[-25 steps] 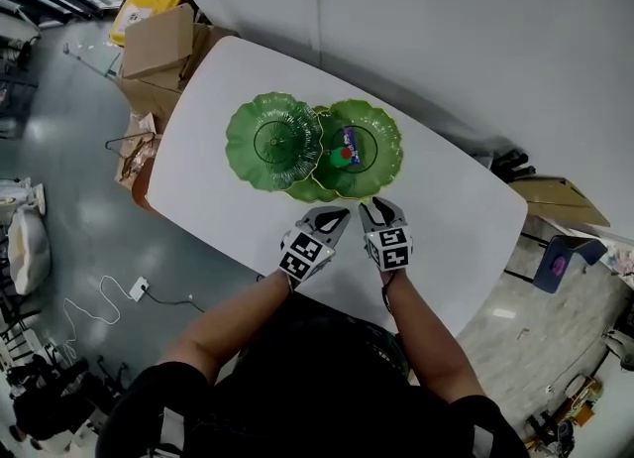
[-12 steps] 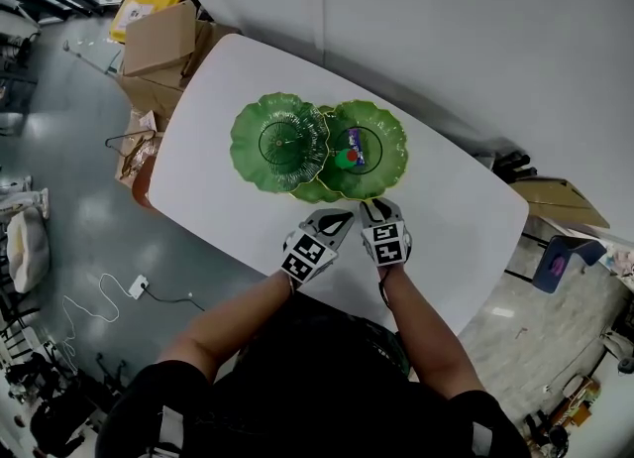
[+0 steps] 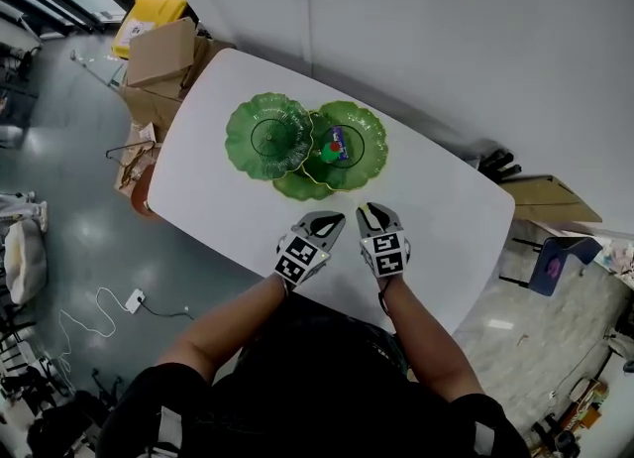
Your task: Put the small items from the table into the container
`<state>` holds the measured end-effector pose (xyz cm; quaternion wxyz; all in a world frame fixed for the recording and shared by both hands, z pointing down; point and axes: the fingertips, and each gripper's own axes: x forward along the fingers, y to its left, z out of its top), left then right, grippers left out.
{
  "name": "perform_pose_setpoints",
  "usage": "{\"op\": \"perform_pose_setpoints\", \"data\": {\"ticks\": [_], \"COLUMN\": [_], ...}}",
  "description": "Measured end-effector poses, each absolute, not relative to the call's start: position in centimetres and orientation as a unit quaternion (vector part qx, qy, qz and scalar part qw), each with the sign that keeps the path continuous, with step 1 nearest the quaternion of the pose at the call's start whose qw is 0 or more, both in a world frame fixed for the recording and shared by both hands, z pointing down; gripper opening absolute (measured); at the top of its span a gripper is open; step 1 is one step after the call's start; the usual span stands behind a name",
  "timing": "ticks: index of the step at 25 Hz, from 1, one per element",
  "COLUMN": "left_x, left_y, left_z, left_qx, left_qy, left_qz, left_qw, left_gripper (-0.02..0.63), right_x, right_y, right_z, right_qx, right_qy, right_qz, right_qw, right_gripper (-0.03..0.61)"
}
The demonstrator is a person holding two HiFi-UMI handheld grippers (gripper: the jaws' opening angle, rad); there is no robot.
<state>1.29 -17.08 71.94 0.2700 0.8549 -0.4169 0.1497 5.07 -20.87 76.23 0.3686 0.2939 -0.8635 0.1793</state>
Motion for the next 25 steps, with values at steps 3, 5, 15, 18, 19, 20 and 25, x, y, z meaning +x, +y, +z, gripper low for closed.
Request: {"op": "perform_pose_setpoints", "data": {"ticks": [3,5,15,18,19,20,25], "left_x": [2.1,2.8,6.9,7.9,8.2,8.6,11.3], "left_y": [-16.3,-15.7,-12.8,-11.6,-11.3,-11.0,-9.1], "left_z": [71.0,70.2,64.0,62.2,61.7,61.1,59.9], "left_qx": [0.852,0.851,0.851,0.846,0.843,0.840,0.839], "left_qy": [-0.428,-0.435,-0.471,-0.487,-0.494,-0.500,-0.510], "left_qz": [0.148,0.146,0.124,0.113,0.106,0.100,0.098], "left_qw": [0.262,0.254,0.198,0.187,0.186,0.186,0.162], "left_gripper": [0.008,0.008,0.009,0.008,0.008,0.008,0.008], "right_x": [6.2,7.3,13.6,14.9,15.2,15.5,17.7], "right_y": [-19.9,-19.0,-14.6,-13.7,-13.4,-13.0,-11.1], "right_z": [74.1,72.7,65.4,62.9,62.1,61.3,59.8], "right_qx": [0.299,0.304,0.326,0.335,0.336,0.334,0.325], "right_qy": [-0.870,-0.873,-0.892,-0.898,-0.901,-0.903,-0.913], "right_qz": [0.173,0.172,0.155,0.148,0.144,0.139,0.121], "right_qw": [0.350,0.339,0.273,0.244,0.236,0.230,0.213], "right_gripper": [0.100,0.100,0.098,0.100,0.100,0.100,0.100]}}
